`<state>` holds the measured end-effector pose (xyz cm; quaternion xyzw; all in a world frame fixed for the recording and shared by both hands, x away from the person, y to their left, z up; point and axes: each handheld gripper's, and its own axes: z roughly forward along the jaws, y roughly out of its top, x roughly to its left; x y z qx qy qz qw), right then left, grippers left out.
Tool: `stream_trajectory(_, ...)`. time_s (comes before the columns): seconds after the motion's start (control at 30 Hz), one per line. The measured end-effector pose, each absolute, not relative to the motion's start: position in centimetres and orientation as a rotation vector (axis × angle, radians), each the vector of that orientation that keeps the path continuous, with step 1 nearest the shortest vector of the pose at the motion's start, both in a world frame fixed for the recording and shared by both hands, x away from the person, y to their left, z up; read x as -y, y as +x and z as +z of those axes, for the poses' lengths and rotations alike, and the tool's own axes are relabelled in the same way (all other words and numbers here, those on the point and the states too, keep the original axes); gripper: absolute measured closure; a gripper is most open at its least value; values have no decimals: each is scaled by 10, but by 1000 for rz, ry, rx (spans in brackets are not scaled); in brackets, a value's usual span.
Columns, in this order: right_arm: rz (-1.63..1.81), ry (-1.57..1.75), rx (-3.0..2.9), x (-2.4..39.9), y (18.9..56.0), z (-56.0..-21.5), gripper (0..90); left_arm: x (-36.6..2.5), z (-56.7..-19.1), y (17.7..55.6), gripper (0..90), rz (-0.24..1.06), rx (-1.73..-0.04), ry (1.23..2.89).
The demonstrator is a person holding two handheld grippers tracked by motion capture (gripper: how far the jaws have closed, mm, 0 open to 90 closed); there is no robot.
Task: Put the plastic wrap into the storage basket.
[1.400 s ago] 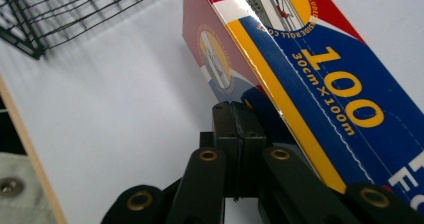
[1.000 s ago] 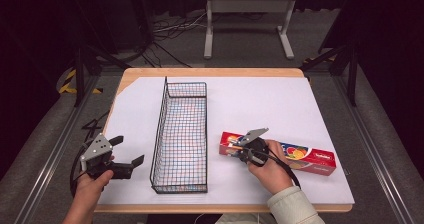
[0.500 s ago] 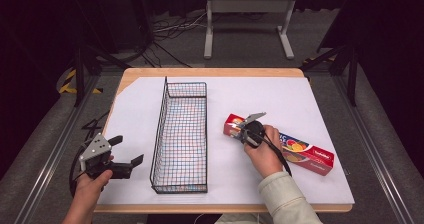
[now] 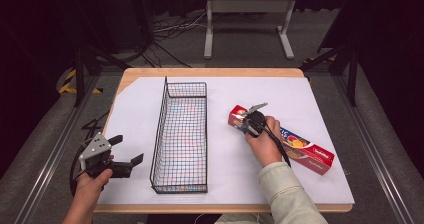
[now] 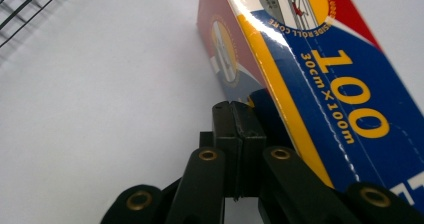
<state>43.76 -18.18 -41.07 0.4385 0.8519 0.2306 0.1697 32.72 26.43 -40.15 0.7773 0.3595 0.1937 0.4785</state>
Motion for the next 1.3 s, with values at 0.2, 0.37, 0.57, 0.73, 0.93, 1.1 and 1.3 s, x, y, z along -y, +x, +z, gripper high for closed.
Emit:
stream_trajectory(0.2, 771, 1209, -2495, 190, 425, -402, 681, -263, -402, 329, 26, 467, -876, 1898)
stream_trajectory(0.37, 886, 1150, -2478, 205, 415, -382, 420, -261, -401, 330, 26, 464, -874, 1900)
stream_trajectory(0.57, 843, 1092, -2447, 232, 413, -360, 184, -259, -401, 331, 27, 463, -869, 1904)
stream_trajectory(0.73, 755, 1129, -2447, 252, 420, -364, 151, -260, -402, 332, 26, 462, -874, 1898)
stream_trajectory(0.93, 673, 1166, -2503, 273, 429, -382, 142, -260, -402, 332, 26, 458, -879, 1895)
stream_trajectory(1.1, 603, 1151, -2588, 278, 435, -393, 182, -260, -402, 332, 27, 458, -879, 1897)
stream_trajectory(1.3, 523, 1131, -2676, 278, 439, -400, 186, -261, -402, 332, 26, 455, -880, 1894)
